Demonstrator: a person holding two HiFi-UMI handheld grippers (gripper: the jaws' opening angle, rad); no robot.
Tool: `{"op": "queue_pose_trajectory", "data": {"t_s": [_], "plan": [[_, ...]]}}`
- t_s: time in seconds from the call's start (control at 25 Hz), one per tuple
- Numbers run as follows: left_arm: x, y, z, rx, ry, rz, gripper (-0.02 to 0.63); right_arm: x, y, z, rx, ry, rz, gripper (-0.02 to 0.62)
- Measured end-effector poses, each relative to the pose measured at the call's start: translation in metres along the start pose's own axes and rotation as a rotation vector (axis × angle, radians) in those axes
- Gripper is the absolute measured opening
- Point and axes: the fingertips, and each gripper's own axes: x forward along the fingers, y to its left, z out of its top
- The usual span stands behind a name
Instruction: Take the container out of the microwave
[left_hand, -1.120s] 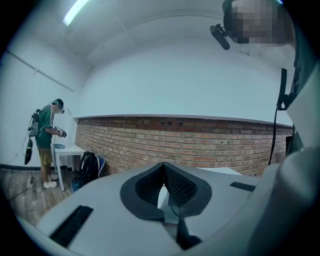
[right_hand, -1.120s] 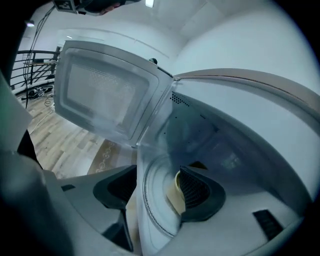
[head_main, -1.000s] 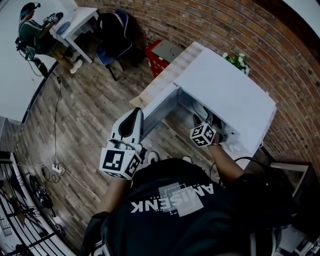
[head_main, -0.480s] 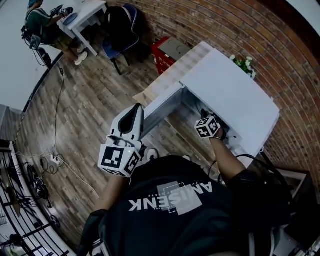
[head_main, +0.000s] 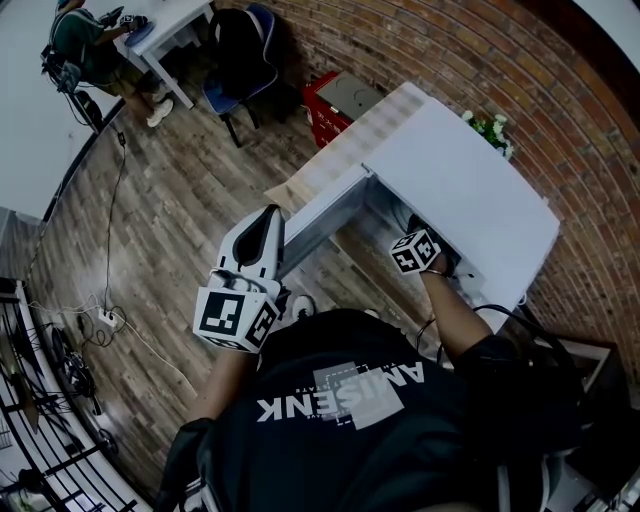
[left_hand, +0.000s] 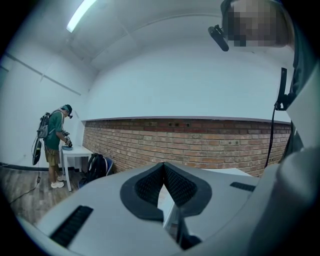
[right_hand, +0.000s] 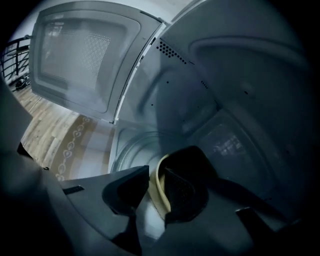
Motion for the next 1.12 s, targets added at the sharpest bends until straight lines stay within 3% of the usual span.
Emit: {"op": "queue_pose_trajectory", "data": {"t_s": [0.56, 1.12], "plan": [[0.011, 0.007, 0.002, -0.013, -0.011, -0.051, 0.011, -0.013, 0.015, 0.015, -0.033, -0.010, 0.025, 0.057], [0.006, 0.020, 0.000, -0.037, -0.014, -0.102, 0.011, -0.039, 0.007, 0.032, 0.010, -0.035, -0.023, 0.052]]}}
